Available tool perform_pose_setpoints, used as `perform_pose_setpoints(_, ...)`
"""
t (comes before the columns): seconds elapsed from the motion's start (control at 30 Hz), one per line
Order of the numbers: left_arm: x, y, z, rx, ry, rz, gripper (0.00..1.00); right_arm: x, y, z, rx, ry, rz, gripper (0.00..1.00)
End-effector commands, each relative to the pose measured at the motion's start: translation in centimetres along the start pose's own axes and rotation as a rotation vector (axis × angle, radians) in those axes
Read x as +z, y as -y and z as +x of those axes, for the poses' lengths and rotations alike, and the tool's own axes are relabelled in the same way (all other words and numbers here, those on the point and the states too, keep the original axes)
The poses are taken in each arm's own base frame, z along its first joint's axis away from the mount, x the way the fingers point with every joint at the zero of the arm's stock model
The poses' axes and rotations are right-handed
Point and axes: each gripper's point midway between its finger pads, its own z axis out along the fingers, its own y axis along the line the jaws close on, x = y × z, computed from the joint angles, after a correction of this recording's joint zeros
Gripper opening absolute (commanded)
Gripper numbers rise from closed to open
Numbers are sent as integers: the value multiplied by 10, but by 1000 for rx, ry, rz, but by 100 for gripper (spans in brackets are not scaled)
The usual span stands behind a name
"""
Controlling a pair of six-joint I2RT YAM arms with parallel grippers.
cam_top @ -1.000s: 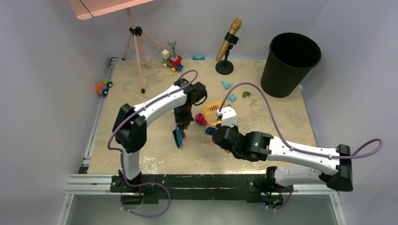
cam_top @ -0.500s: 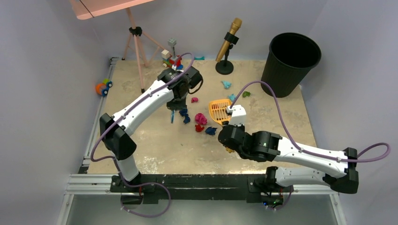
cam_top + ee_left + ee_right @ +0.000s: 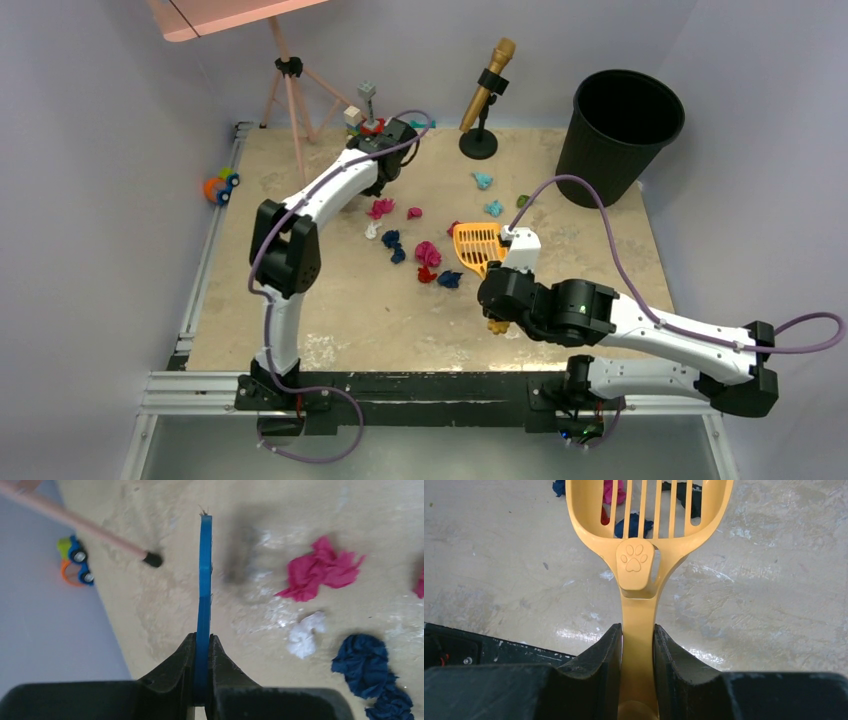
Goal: Sweep away the paper scraps from the table
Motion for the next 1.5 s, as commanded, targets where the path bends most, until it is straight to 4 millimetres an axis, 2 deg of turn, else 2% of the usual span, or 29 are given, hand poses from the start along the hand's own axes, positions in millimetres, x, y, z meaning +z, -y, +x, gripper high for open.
perform_pose_setpoints(0.0, 12, 45, -39, 194, 97, 189, 0, -4, 3, -1, 51, 0, 1, 0)
perform_pose_setpoints(0.1, 4, 71, -24, 239, 31, 291, 0, -5, 5, -5, 57, 13, 14, 0)
perform_pose_setpoints(0.17, -10, 87, -8, 296, 4, 338, 0, -6, 6, -8, 62, 24, 20, 0)
perform_pose_setpoints(0.27, -48, 125, 16, 380, 7, 519, 0, -7, 7, -13, 65, 43, 23, 0)
perform_pose_setpoints(0.37, -93, 140, 25, 348, 29, 660, 0, -8, 7, -16, 61, 55, 25, 0)
perform_pose_setpoints(0.47, -129, 144, 32, 285, 26, 803, 0, -9, 8, -18, 54, 57, 25, 0)
perform_pose_setpoints(0.5, -135, 141, 33, 275, 34, 814, 0, -10, 8, -18, 53, 57, 26, 0)
perform_pose_setpoints(0.57, -135, 126, 29, 263, 63, 753, 0, -10, 10, -17, 54, 55, 27, 0)
perform_pose_setpoints(0.7, -123, 83, 8, 248, 129, 508, 0, -12, 13, -16, 62, 58, 23, 0)
perform_pose_setpoints(0.8, -122, 67, -15, 229, 203, 422, 0, -14, 16, -18, 69, 67, 20, 0)
perform_pose_setpoints(0.93, -124, 72, -52, 239, 344, 414, 0, -19, 19, -23, 80, 82, 18, 0)
perform_pose_setpoints(1.03, -129, 77, -88, 171, 454, 412, 0, -23, 24, -25, 97, 87, 26, 0)
perform_pose_setpoints(1.2, -162, 109, -133, -91, 533, 632, 0, -32, 62, -26, 194, 113, 176, 0)
perform_pose_setpoints(1.27, -174, 130, -149, -241, 521, 762, 0, -38, 74, -28, 261, 133, 215, 0)
perform_pose_setpoints(1.4, -203, 172, -178, -481, 479, 1112, 0, -46, 80, -34, 319, 162, 193, 0)
perform_pose_setpoints(1.47, -203, 189, -191, -636, 417, 1260, 0, -47, 81, -36, 338, 175, 171, 0)
